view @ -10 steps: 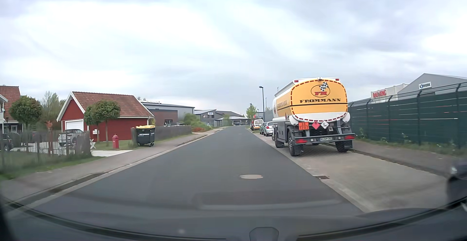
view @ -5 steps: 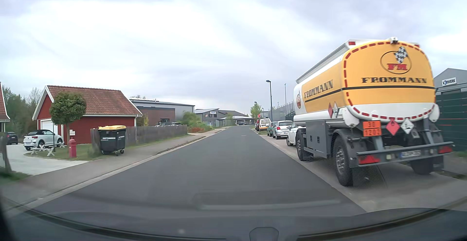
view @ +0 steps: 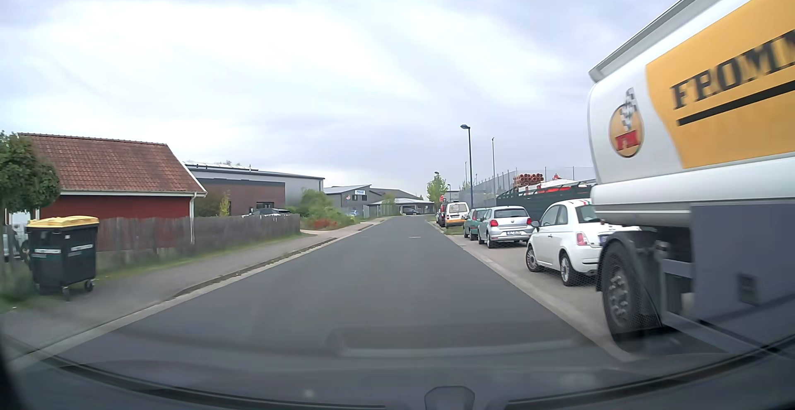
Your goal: Follow the waypoints while adhering to traffic rules and regulations
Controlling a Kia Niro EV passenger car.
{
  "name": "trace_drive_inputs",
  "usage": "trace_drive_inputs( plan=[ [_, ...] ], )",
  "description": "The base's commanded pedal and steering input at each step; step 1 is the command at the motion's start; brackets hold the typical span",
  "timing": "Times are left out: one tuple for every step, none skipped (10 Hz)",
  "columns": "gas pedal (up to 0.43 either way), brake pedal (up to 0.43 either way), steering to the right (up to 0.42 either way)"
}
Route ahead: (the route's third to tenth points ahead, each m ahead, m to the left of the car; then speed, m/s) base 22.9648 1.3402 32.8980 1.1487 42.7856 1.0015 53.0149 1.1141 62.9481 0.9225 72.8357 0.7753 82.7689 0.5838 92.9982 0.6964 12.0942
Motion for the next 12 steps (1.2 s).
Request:
trace_drive_inputs(
  plan=[
    [0.169,0.0,0.0],
    [0.169,0.0,0.0],
    [0.169,0.0,0.0],
    [0.169,0.0,0.0],
    [0.169,0.0,0.0],
    [0.169,0.0,0.0],
    [0.169,0.0,0.0],
    [0.169,0.0,0.0],
    [0.169,0.0,0.0],
    [0.169,0.0,0.001],
    [0.169,0.0,0.002],
    [0.169,0.0,0.002]
  ],
)
